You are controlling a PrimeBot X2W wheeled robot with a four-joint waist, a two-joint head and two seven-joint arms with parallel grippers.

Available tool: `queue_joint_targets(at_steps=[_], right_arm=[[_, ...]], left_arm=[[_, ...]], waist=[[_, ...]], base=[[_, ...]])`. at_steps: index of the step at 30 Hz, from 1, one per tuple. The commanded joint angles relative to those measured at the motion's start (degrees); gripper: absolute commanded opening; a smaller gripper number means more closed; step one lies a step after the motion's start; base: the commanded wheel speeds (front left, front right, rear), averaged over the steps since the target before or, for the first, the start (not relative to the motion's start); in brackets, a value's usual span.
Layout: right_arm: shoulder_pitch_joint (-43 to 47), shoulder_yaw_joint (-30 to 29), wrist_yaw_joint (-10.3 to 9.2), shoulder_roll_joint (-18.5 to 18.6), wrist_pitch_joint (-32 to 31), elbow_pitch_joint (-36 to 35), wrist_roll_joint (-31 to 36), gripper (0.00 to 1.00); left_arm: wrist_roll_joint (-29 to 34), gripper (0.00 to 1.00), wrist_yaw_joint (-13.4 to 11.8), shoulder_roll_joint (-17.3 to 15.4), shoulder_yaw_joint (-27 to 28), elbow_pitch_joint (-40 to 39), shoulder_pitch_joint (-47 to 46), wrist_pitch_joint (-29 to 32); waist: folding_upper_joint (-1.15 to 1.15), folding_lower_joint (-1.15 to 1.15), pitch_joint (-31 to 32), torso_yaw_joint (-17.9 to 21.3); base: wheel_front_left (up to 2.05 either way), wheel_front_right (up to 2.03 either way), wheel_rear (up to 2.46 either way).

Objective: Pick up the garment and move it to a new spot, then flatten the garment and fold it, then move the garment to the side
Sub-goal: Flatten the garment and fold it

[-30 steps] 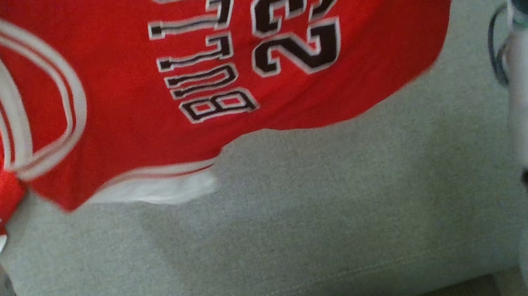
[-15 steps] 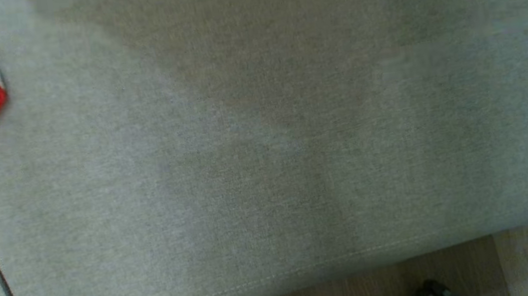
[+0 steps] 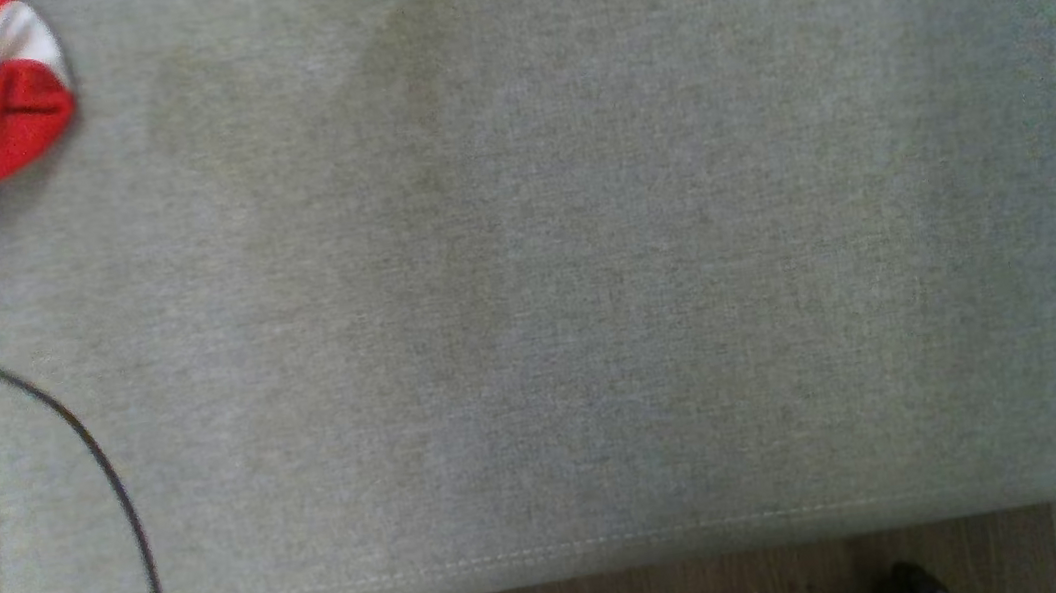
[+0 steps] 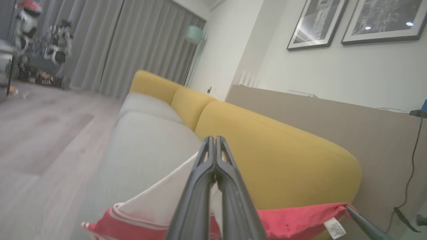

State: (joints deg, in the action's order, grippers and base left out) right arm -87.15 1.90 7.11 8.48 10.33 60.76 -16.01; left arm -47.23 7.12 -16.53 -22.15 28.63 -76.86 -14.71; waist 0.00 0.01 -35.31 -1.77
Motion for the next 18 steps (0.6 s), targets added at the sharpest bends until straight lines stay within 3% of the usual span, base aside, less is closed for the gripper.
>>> queue_joint_targets(at_steps=[1, 9, 14, 18], right_arm=[[3.57, -0.37, 0.37, 0.15, 0.49, -0.63, -2.24, 0.00], [23.89, -1.16, 0.37, 2.08, -2.60, 0.91, -10.93, 0.00], [35.82, -0.64, 0.37, 2.21, -4.03, -4.10, -15.56, 0.00], [46.68, 1.10, 0.37, 3.30, -6.25, -11.74, -17.89, 0.00]], left_arm=[[-3.50, 0.00, 0.35, -3.91, 0.54, -5.18, 4.26, -0.27], [-16.44, 0.00, -0.39, -8.79, -1.24, -20.75, 38.18, 1.33], [-21.26, 0.00, -4.13, -11.11, 0.52, -31.25, 59.10, 0.74], [-22.70, 0.00, -6.78, -11.08, 1.61, -38.09, 68.98, 0.33]], waist=[[0.00, -0.01, 3.07, -1.00], [0.00, -0.01, 13.50, -0.49], [0.00, -0.01, 18.87, 0.74], [0.00, -0.01, 21.41, 0.47]], base=[[0.00, 0.00, 0.00], [0.00, 0.00, 0.00], [0.00, 0.00, 0.00], [0.00, 0.00, 0.00]])
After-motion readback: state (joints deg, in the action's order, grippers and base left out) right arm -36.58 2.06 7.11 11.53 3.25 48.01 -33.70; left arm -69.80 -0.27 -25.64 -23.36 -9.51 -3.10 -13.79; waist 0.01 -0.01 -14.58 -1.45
